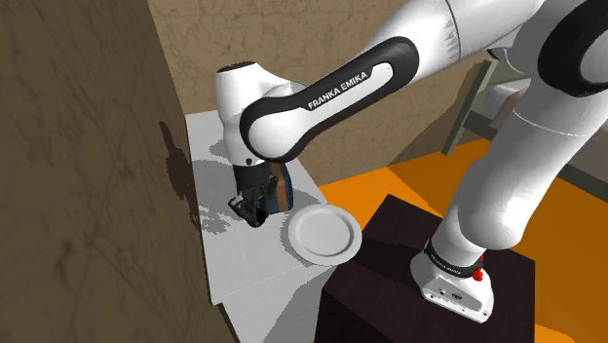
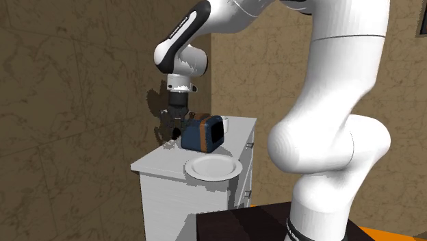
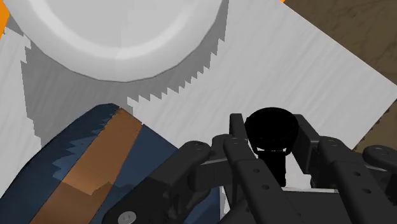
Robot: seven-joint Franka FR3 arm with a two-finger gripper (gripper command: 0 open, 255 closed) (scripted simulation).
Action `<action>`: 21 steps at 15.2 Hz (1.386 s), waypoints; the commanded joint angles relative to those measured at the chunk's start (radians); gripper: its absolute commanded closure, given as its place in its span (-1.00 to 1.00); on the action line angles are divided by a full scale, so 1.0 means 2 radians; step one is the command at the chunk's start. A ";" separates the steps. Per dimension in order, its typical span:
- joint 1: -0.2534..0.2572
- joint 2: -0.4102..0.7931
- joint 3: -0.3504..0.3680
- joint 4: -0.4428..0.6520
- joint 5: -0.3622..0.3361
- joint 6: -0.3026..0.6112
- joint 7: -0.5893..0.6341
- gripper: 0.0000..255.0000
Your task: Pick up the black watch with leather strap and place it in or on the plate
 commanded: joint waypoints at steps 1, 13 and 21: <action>-0.005 -0.046 -0.007 -0.054 0.024 0.008 -0.027 1.00; 0.006 -0.257 -0.070 -0.253 0.083 -0.014 -0.131 1.00; 0.007 -0.220 -0.058 -0.283 0.092 0.053 -0.137 1.00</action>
